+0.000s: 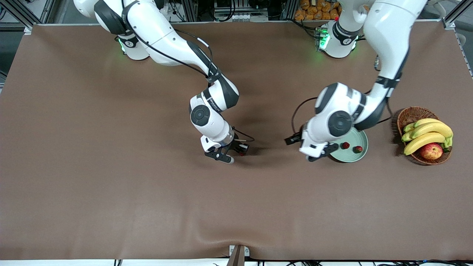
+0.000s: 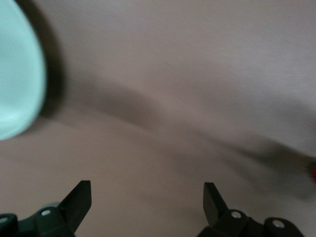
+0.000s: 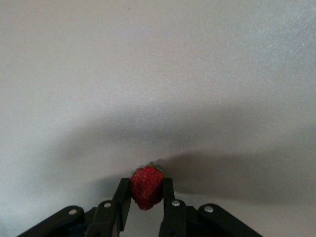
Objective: Collect all strawberries into plate
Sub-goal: 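Carry the last strawberry with the right gripper toward the left gripper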
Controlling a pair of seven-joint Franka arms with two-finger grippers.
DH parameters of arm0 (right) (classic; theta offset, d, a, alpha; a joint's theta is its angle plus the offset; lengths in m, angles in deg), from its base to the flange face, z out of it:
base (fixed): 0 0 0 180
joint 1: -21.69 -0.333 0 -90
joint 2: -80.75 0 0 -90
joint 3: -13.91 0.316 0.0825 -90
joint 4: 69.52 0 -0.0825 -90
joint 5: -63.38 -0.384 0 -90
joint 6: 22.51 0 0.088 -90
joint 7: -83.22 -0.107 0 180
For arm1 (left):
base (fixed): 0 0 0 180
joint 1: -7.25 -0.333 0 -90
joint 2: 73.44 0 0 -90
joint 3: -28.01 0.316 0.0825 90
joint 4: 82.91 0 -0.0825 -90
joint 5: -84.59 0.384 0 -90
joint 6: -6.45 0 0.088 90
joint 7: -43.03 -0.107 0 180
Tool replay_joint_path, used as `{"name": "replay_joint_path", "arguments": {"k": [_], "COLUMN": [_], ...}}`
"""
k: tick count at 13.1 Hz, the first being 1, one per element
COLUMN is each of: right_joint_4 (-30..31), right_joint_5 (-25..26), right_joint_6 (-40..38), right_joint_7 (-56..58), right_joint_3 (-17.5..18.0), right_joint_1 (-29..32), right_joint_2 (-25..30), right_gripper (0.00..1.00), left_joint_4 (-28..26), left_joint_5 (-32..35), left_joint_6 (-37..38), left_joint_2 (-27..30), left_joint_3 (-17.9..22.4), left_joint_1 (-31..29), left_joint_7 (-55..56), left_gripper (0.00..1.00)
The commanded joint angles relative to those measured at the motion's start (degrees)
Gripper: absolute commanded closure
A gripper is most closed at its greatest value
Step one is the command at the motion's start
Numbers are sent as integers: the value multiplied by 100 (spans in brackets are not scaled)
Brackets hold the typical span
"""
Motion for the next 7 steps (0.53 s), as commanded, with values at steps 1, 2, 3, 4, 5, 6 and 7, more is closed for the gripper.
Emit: {"name": "replay_joint_path", "arguments": {"k": [1, 2, 3, 4, 5, 6, 7], "right_joint_4": [-178, -161, -100, -64, -55, -46, 49], "right_joint_5": [-128, -137, -128, -119, -67, -32, 3], "right_joint_6": [-63, -116, -308, -675, -1105, -1449, -1713], "right_joint_7": [-43, -26, -26, 9, 10, 10, 18], "right_joint_3": [-78, -78, -78, -78, -78, -87, -87], "right_joint_1": [-22, 39, 179, 337, 539, 732, 952], "right_joint_2": [-12, 110, 242, 435, 619, 813, 1023], "right_gripper": [34, 17, 10, 5, 0, 0, 0], "left_joint_4": [161, 283, 458, 616, 748, 846, 968], "left_joint_5": [-117, -117, -108, -108, -116, -108, -108], "left_joint_6": [-549, -734, -762, -771, -771, -780, -849], "left_joint_2": [-270, -367, -481, -569, -648, -745, -850], "left_joint_3": [6, 15, 15, 15, 15, 15, 15], "left_joint_1": [302, 425, 566, 654, 690, 716, 821], "left_joint_7": [565, 776, 978, 1076, 1129, 1243, 1392], "left_gripper": [0, 0, 0, 0, 0, 0, 0]}}
